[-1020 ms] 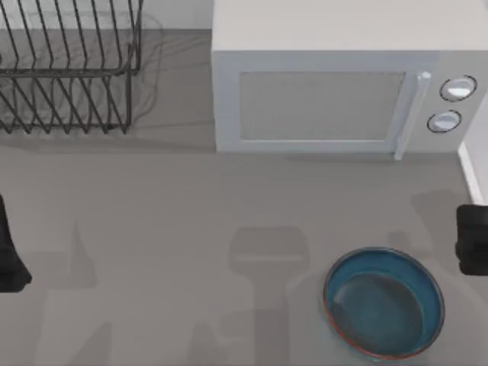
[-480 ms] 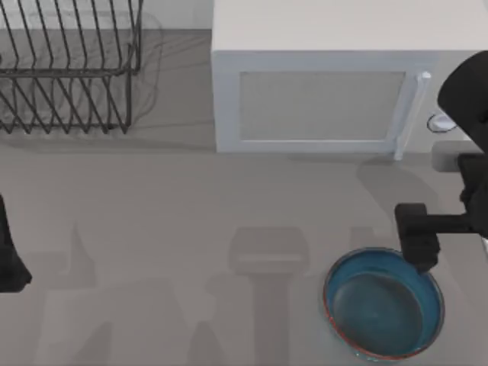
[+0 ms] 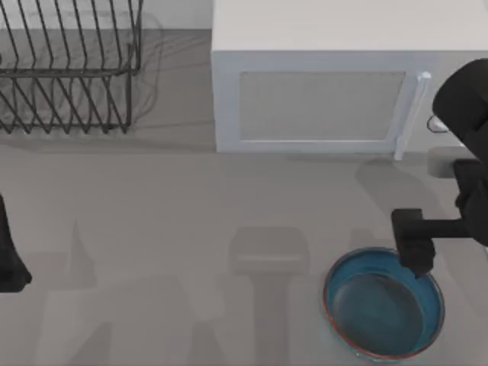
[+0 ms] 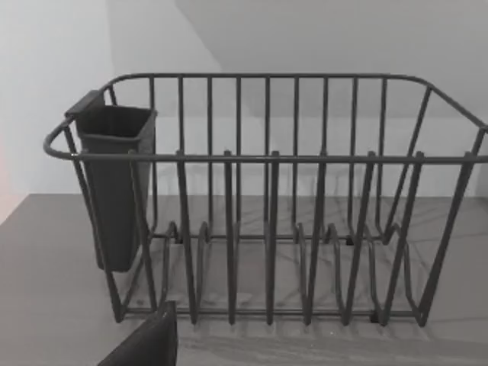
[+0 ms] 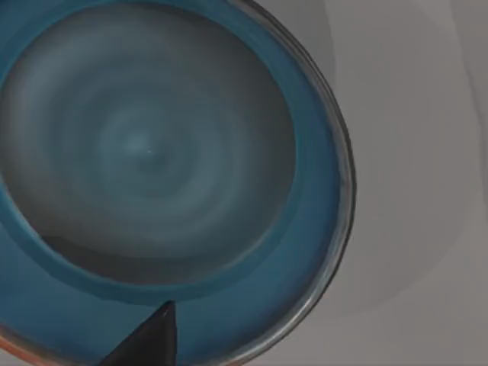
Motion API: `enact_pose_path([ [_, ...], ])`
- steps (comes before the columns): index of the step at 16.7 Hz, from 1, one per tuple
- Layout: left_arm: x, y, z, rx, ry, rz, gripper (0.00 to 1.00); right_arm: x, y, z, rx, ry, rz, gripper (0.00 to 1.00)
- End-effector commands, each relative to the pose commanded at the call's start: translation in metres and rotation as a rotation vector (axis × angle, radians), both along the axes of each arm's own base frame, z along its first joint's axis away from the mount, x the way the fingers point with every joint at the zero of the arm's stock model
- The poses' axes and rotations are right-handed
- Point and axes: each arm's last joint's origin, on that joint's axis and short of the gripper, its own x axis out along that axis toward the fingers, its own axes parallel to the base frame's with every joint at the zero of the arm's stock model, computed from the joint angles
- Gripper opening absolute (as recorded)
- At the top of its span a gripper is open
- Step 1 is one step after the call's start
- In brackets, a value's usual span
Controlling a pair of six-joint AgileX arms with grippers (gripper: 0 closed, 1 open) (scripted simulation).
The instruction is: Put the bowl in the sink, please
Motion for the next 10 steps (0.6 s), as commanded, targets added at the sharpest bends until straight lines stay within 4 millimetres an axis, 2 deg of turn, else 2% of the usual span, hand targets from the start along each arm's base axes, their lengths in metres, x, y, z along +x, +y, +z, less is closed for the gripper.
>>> enact_pose_path([
  [7, 0.000, 0.000, 0.000, 0.000, 0.000, 0.000, 1.00, 0.002, 0.002, -0.076, 0.005, -0.010, 0.001, 1.00],
  [10, 0.000, 0.000, 0.000, 0.000, 0.000, 0.000, 1.00, -0.001, 0.000, -0.089, 0.001, -0.002, 0.001, 1.00],
])
